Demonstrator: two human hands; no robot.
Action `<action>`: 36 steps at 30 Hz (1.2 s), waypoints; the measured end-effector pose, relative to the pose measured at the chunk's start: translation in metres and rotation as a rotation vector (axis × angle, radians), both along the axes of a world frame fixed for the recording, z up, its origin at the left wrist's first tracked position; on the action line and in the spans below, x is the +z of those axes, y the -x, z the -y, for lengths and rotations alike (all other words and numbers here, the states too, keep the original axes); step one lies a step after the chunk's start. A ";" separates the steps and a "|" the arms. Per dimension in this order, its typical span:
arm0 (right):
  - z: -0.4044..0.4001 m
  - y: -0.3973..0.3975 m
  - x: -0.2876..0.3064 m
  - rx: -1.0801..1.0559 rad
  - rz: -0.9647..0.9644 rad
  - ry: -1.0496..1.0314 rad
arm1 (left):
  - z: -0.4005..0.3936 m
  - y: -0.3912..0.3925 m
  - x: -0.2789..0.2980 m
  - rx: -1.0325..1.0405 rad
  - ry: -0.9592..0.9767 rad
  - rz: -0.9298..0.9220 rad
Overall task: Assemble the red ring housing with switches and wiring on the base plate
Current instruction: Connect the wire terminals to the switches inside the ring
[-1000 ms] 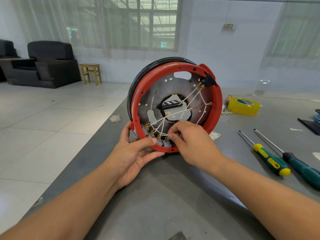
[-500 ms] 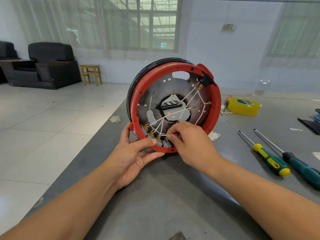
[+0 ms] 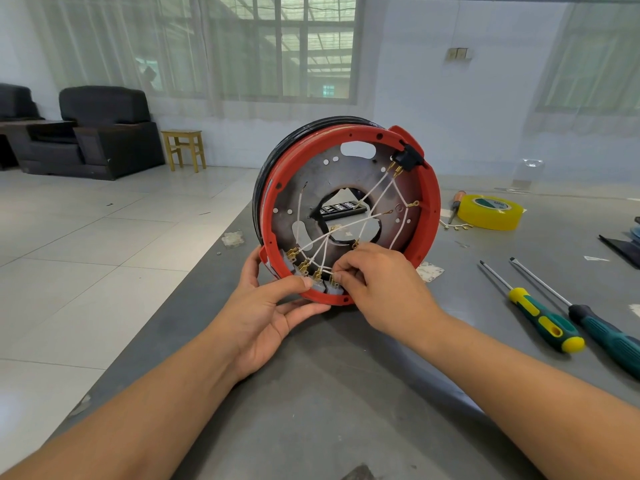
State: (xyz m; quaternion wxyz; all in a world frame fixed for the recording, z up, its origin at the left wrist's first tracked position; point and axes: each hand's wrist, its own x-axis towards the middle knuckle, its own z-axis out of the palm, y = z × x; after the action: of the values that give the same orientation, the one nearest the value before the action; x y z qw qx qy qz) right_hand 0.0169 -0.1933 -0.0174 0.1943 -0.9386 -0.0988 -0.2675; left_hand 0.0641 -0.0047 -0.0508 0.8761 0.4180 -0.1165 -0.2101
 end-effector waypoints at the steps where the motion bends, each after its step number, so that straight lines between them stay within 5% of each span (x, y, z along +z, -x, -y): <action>1: 0.001 0.000 -0.001 0.003 -0.002 -0.006 | 0.000 0.000 0.000 -0.001 -0.001 -0.001; 7: -0.005 0.010 -0.015 0.032 0.121 -0.007 | 0.001 -0.001 0.000 0.036 -0.007 -0.021; 16: -0.017 0.004 -0.025 -0.067 0.272 0.344 | 0.004 0.006 0.006 0.099 -0.047 -0.069; 23: -0.006 -0.002 -0.025 -0.096 0.387 0.335 | 0.005 0.006 0.008 0.056 -0.110 -0.075; 36: 0.009 -0.009 -0.025 0.017 0.287 0.261 | 0.008 0.009 0.008 0.086 -0.138 -0.065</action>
State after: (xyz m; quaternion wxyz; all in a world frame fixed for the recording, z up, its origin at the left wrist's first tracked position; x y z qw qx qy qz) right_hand 0.0254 -0.2027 -0.0422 0.0571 -0.9072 -0.1672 -0.3817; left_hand 0.0553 -0.0124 -0.0426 0.8567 0.4750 -0.0553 -0.1934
